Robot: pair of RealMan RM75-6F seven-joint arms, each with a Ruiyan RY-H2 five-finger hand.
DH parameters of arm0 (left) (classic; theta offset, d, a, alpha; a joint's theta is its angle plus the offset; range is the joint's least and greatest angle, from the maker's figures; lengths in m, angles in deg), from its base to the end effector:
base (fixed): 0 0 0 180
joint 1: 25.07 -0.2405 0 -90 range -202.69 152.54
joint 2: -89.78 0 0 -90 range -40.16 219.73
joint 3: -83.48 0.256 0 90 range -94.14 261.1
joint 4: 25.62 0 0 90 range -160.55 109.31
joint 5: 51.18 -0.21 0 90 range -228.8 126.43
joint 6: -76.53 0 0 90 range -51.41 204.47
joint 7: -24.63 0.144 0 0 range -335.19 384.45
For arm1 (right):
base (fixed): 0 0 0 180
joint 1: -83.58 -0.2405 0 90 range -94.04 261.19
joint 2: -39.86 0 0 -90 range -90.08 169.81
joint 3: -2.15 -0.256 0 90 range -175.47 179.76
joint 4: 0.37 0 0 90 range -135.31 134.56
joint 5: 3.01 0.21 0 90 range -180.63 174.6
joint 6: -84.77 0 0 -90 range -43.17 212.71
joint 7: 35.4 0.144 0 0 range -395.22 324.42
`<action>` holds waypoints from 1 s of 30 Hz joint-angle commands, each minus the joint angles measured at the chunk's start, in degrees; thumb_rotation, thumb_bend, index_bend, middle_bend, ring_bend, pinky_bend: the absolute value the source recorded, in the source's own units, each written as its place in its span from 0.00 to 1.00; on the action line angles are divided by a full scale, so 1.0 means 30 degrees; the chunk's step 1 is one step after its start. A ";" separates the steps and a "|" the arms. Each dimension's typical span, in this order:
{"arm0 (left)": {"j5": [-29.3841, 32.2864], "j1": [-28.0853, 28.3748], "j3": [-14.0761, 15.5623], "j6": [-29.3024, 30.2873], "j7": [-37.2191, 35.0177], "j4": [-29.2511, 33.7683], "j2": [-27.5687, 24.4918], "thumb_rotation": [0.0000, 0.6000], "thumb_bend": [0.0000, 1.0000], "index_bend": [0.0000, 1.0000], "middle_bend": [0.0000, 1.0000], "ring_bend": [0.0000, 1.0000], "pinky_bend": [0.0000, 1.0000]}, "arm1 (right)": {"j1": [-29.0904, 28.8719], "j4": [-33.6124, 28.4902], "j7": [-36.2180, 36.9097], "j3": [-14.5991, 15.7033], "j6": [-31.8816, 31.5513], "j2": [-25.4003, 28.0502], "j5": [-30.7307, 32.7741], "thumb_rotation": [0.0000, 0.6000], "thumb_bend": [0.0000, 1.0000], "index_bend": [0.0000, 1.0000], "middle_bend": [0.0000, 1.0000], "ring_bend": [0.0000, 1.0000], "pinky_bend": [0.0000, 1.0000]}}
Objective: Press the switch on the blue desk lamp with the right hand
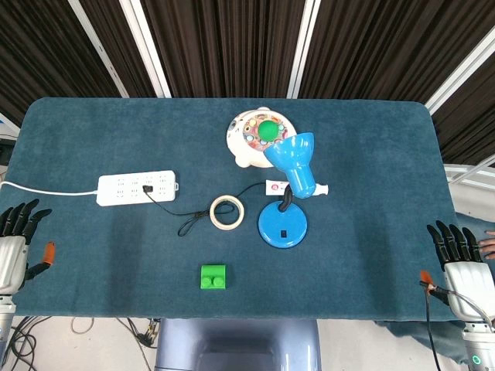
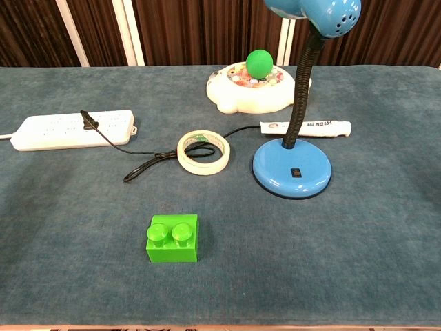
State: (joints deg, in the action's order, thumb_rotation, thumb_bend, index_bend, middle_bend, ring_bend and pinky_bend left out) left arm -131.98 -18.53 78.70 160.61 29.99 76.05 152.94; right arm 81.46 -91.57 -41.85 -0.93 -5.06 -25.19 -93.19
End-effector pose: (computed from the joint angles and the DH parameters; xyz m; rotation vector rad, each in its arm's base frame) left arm -0.2835 0.1932 0.1563 -1.3218 -0.9610 -0.9357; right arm -0.3071 -0.1666 0.1630 1.4042 -0.7505 0.8735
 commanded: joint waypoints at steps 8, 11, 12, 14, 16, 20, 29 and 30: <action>-0.0041 -0.0016 0.0005 0.0047 0.0002 -0.0010 0.0005 1.00 0.50 0.18 0.04 0.00 0.00 | 0.0011 -0.0016 -0.0020 -0.0009 -0.0018 0.0005 0.0005 1.00 0.36 0.01 0.06 0.00 0.00; -0.0044 -0.0008 -0.0006 0.0052 0.0010 -0.0010 0.0015 1.00 0.50 0.18 0.04 0.00 0.00 | 0.0003 -0.0007 0.0011 -0.0029 0.0003 0.0009 0.0043 1.00 0.36 0.01 0.06 0.00 0.00; -0.0027 -0.0007 -0.0007 0.0040 0.0011 -0.0018 0.0017 1.00 0.50 0.18 0.04 0.00 0.00 | -0.0001 -0.0001 0.0028 -0.0039 0.0011 0.0007 0.0061 1.00 0.36 0.01 0.06 0.00 0.00; 0.0003 -0.0002 -0.0008 0.0014 0.0010 -0.0017 0.0016 1.00 0.50 0.18 0.04 0.00 0.00 | -0.0008 -0.0013 0.0048 -0.0042 0.0029 0.0005 0.0072 1.00 0.36 0.01 0.06 0.00 0.00; 0.0003 -0.0014 -0.0010 0.0033 -0.0008 -0.0012 0.0004 1.00 0.50 0.18 0.04 0.00 0.00 | -0.0010 -0.0045 0.0054 -0.0033 0.0016 0.0006 0.0034 1.00 0.36 0.01 0.06 0.00 0.00; -0.0023 -0.0037 -0.0010 0.0082 -0.0044 -0.0012 -0.0006 1.00 0.50 0.18 0.04 0.00 0.00 | 0.0005 -0.0100 0.0041 0.0011 0.0014 0.0015 -0.0016 1.00 0.36 0.01 0.06 0.00 0.00; 0.0127 -0.0026 -0.0090 0.0075 -0.0047 -0.0033 0.0037 1.00 0.50 0.18 0.04 0.00 0.00 | 0.0073 -0.0892 0.0590 0.0244 0.0301 0.0290 0.0049 1.00 0.36 0.01 0.08 0.09 0.00; 0.0175 -0.0016 -0.0107 0.0049 -0.0055 -0.0048 0.0041 1.00 0.50 0.18 0.04 0.00 0.00 | 0.0074 -0.1100 0.0721 0.0325 0.0389 0.0398 0.0007 1.00 0.36 0.01 0.10 0.14 0.01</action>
State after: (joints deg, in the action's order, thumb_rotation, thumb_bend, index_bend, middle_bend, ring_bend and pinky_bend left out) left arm -131.56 -18.60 78.42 160.82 29.86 75.95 153.04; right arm 81.60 -94.07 -40.25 -0.29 -4.17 -24.45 -93.04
